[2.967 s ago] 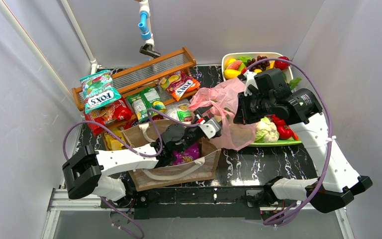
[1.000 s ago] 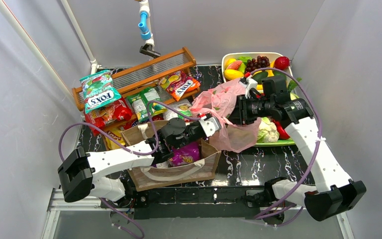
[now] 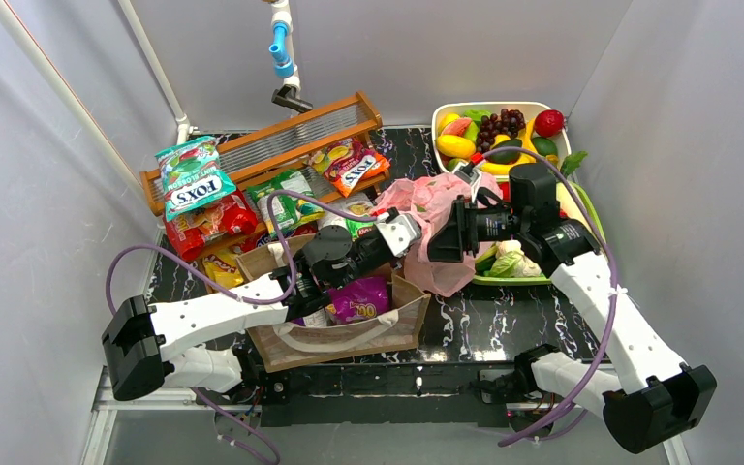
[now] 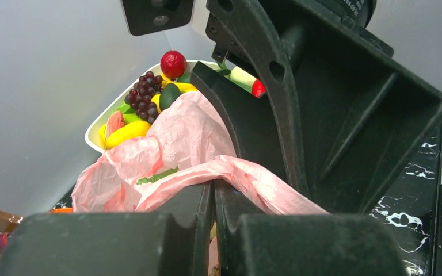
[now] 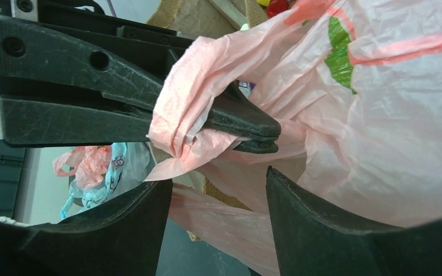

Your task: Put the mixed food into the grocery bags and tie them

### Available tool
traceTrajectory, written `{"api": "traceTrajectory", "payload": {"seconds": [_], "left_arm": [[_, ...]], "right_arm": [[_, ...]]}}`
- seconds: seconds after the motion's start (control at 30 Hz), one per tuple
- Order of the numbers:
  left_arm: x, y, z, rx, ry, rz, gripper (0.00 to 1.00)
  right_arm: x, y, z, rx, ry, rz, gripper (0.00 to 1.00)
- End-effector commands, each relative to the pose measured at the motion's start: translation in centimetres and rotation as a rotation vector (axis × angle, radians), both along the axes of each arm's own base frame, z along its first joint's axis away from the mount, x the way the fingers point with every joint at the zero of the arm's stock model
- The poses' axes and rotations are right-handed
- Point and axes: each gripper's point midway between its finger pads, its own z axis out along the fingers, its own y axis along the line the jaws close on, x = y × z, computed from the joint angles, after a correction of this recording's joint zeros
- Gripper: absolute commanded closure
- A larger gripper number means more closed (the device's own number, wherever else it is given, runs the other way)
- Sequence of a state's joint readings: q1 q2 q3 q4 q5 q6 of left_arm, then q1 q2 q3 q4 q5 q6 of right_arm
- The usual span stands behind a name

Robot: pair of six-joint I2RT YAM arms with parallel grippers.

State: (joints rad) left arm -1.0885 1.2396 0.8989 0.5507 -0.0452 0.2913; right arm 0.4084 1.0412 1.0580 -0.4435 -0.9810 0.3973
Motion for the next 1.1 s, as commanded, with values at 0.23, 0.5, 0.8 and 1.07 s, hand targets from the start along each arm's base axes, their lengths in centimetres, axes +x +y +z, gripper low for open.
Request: {"api": "traceTrajectory", "payload": {"seconds": [0.23, 0.5, 0.8, 1.07], "left_arm": [[1.6, 0.9, 2.0, -0.050, 0.014, 0.100, 1.00], [2.2, 1.4, 2.1, -0.073, 0.040, 0.149, 1.00], [2.5, 1.6, 1.8, -0.074, 0.060, 0.172, 1.00], [2.5, 1.8, 1.6, -0.073, 0.069, 0.180, 1.00]], "right_arm": [[0.8, 1.4, -0.2, -0.004, -0.055, -0.084, 0.32], [1.5, 2.3, -0.4, 0.005, -0.088, -0.157, 0.36], [2.0, 3.2, -0.7, 0.034, -0.085, -0.219, 0.50], [2.5, 2.8, -0.2, 0.065, -0.097, -0.300, 0.69]]}}
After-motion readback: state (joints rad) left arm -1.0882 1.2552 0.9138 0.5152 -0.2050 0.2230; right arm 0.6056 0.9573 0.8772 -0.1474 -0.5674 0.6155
